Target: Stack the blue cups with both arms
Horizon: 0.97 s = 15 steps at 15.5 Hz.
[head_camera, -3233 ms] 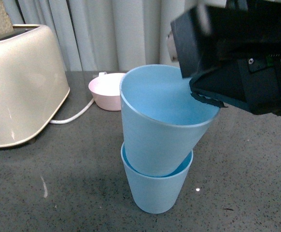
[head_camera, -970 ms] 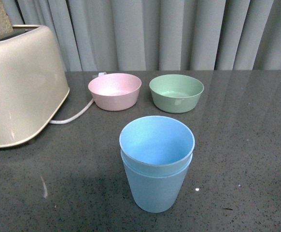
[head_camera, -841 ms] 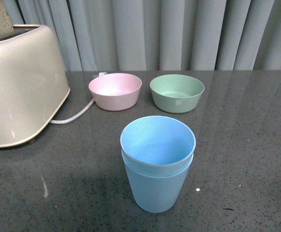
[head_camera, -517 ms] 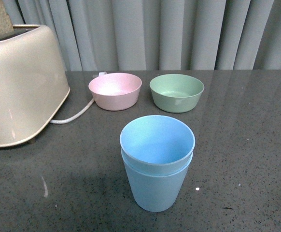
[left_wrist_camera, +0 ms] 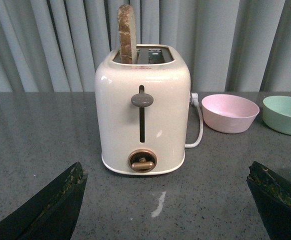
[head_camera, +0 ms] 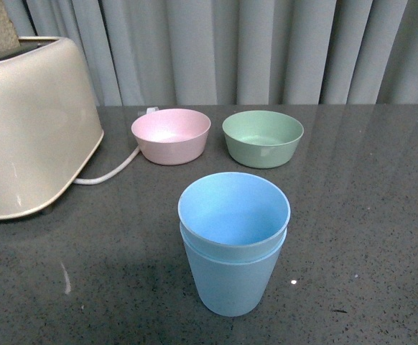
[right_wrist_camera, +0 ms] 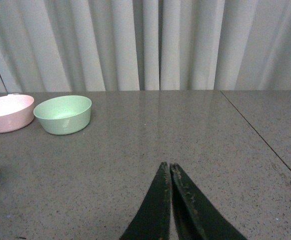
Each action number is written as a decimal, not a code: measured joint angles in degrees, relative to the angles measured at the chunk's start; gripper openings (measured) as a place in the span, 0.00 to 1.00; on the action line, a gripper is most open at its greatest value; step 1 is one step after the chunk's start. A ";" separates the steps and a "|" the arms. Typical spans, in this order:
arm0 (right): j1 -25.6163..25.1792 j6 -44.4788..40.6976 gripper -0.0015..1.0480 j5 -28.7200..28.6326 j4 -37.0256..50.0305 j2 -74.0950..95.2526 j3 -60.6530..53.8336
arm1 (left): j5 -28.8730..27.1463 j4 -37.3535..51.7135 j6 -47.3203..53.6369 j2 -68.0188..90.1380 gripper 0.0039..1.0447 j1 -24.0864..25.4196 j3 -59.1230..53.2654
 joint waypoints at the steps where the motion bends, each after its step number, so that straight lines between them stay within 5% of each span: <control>1: 0.00 0.00 0.12 0.00 -0.02 0.00 0.00 | 0.00 0.00 0.00 0.00 0.94 0.00 0.00; 8: 0.00 -0.02 0.91 0.00 -0.02 0.00 0.00 | 0.00 0.00 0.00 0.00 0.94 0.00 0.00; 15: 0.00 0.00 0.94 0.00 0.00 0.00 0.00 | 0.00 0.00 0.00 0.00 0.94 0.00 0.00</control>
